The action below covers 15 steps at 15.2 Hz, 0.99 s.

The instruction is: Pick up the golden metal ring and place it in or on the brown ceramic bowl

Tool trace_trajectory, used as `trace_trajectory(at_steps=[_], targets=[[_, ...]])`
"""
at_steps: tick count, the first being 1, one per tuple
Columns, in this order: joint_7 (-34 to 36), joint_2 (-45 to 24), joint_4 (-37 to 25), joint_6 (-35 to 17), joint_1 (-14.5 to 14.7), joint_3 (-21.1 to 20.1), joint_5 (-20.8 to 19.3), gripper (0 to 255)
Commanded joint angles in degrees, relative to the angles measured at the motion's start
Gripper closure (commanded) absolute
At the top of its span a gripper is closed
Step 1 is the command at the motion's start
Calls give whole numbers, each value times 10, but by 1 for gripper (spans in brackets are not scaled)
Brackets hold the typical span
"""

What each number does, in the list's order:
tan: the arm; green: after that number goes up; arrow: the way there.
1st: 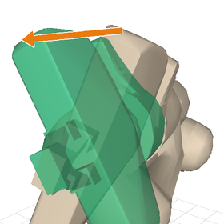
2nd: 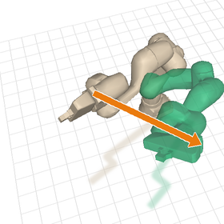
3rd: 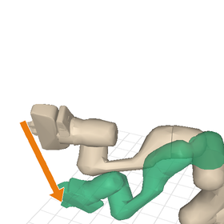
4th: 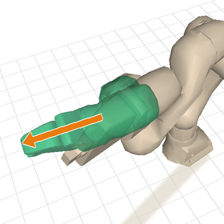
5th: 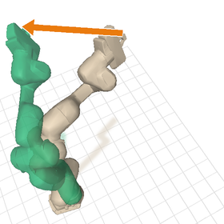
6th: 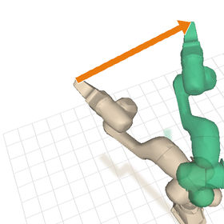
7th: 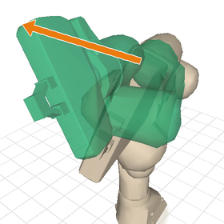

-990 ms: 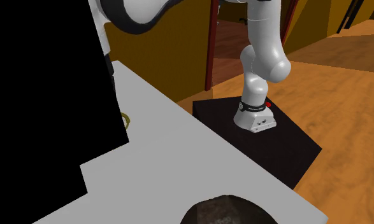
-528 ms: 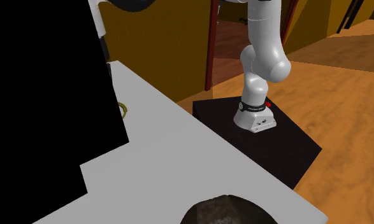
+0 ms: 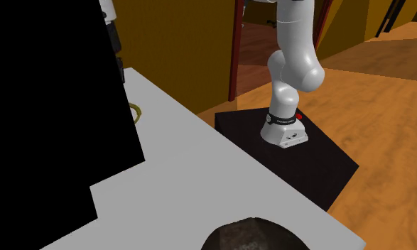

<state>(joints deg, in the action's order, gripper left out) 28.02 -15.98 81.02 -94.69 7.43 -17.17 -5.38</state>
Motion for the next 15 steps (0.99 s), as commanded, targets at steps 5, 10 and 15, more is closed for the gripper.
trace_trajectory(at_steps=[5,10,15], targets=[[69,21,26,-3,44,-27,3,255],[132,24,32,-3,83,-50,1,255],[197,13,17,2,127,-72,-7,255]])
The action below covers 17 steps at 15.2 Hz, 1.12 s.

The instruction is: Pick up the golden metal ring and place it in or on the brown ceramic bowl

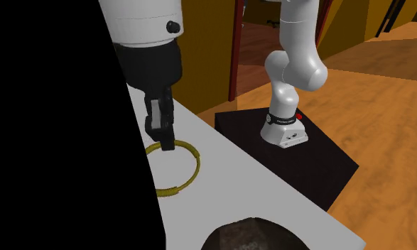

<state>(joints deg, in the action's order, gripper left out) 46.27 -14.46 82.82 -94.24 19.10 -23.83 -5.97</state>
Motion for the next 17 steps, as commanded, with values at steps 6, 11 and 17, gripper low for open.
trace_trajectory(at_steps=[6,11,17], targets=[[94,-38,-46,14,70,-30,-19,255],[159,-86,-112,38,131,-45,-43,255],[182,-101,-101,14,149,-48,-50,255]])
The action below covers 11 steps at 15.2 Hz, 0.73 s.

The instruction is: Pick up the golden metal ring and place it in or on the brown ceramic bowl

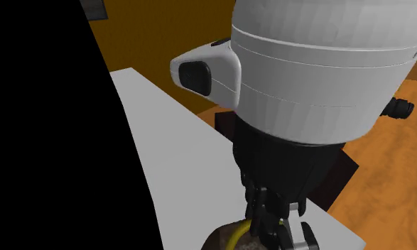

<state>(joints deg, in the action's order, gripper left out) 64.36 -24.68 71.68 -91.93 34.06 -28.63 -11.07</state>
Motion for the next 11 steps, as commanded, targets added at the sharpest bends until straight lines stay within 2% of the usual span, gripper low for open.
trace_trajectory(at_steps=[1,11], targets=[[2,3,20,-17,-2,0,1,255],[4,7,99,-92,-13,2,1,255]])
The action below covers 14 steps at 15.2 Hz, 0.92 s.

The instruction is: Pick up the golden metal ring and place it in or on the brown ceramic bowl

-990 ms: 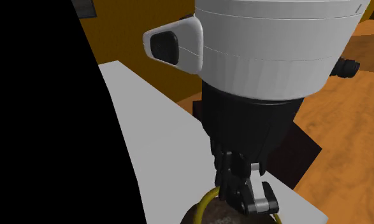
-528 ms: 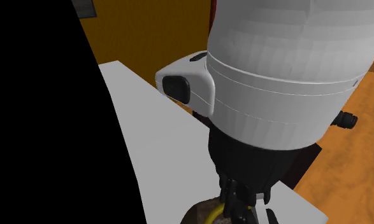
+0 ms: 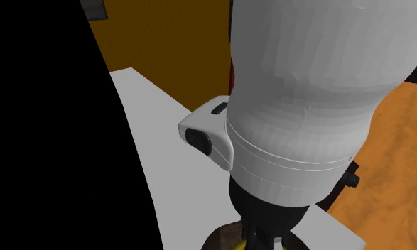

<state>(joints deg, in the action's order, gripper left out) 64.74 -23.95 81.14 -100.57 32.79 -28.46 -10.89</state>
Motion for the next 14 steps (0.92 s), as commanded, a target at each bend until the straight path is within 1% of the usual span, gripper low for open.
trace_trajectory(at_steps=[1,7,8,13,14], targets=[[1,-1,4,-5,0,0,0,255],[1,-1,4,-5,0,0,0,255],[1,-1,4,-5,0,0,0,0],[1,-1,4,-5,0,0,0,0],[0,-1,-16,14,2,0,0,0]])
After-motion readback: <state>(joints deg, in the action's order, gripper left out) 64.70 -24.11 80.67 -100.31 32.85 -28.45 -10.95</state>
